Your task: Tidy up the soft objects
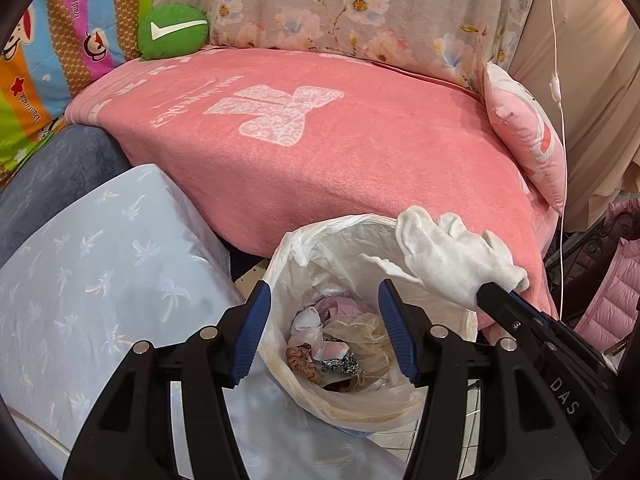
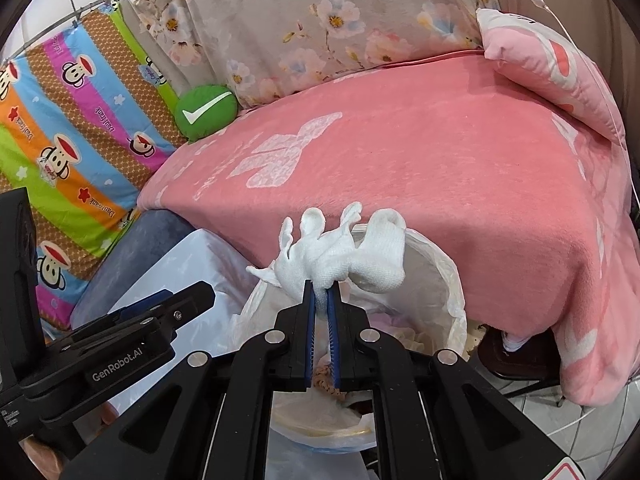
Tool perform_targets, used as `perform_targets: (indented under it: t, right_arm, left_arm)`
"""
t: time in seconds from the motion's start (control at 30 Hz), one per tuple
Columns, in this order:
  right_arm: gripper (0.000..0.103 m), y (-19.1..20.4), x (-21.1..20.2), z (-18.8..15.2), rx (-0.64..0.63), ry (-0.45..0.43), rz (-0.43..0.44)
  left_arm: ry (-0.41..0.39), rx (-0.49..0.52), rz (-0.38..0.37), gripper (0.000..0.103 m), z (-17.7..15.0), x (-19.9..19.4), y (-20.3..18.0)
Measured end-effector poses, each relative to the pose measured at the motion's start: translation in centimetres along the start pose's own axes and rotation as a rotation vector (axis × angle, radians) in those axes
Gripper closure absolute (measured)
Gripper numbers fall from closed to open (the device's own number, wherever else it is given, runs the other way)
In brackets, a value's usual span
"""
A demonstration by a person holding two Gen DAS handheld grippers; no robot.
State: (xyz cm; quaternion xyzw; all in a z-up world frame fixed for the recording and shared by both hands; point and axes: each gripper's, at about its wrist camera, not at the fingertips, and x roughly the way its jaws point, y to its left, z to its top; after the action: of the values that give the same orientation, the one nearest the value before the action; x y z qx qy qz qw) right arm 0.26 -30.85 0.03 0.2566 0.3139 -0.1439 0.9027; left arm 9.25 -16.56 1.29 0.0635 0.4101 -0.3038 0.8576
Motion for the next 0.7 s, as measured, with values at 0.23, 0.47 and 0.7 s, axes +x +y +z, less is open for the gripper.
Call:
perform_targets:
  t: [0.23, 0.47, 0.7]
  right_arm:
    - [0.092, 1.0, 0.6, 0.1, -0.027, 0.0, 0.004]
    - [0.086, 1.8, 1.0, 0.0, -0.062, 0.018, -0.003]
    - [0.08, 2.5, 0.8, -0.7, -0.121, 0.04, -0.034]
  left_arm:
    - [-0.002, -0.018, 0.02, 0.047, -0.3, 0.0, 1.0]
    - [-0.011, -0.045, 0.044, 0.038, -0.7, -0.2, 2.1]
    - [-0.014, -0.048, 0.066, 0.035, -1.5, -0.6, 2.7]
